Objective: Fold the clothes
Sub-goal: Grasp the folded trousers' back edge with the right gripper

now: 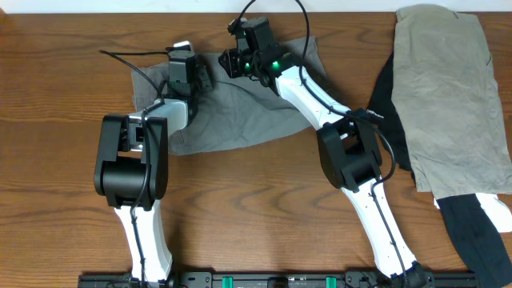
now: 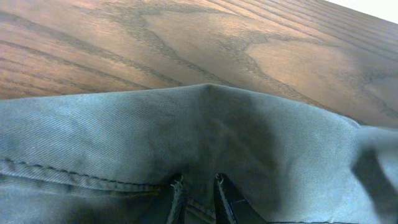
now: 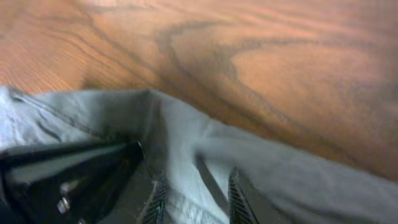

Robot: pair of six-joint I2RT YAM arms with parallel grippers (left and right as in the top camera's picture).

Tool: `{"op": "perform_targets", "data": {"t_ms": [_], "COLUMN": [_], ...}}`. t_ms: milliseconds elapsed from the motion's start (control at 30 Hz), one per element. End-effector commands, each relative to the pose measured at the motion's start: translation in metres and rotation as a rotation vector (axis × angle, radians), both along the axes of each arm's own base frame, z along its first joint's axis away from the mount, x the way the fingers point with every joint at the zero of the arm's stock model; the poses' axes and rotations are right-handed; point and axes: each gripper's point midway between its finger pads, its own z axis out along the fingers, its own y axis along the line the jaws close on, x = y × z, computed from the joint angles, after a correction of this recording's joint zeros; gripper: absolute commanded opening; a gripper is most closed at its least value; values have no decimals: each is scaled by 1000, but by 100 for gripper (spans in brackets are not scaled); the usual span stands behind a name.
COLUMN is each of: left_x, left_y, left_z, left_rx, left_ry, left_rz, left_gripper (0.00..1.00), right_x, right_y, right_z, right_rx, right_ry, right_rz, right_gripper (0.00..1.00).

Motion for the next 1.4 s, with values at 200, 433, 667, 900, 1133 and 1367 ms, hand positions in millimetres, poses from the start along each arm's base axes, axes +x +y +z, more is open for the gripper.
{"op": "perform_targets", "data": {"t_ms": [200, 433, 667, 900, 1133, 1367], "left_x": [4, 5, 3, -2, -4, -6], "left_y": [36, 63, 93, 131, 138, 138], "left_z": [12, 13, 13, 12, 11, 9], "left_rx": [72, 73, 76, 78, 79, 86], "left_ry": [-30, -36, -34, -26, -19, -6], "left_rz": [164, 215, 269, 337, 350, 346], "left_gripper": [19, 19, 19, 19, 19, 18], "right_x": [8, 7, 21, 42, 62, 78], "right_y": [-6, -17, -50, -99, -148, -201], "right_z": [-35, -53, -68, -71, -71, -72], "right_rx": [0, -59, -101, -67, -59, -55], "right_ry": [60, 84, 110, 164, 171, 180], "right_rz": [-102, -143, -232, -306, -381, -463], "right_gripper": [30, 26, 24, 24, 25, 24]}}
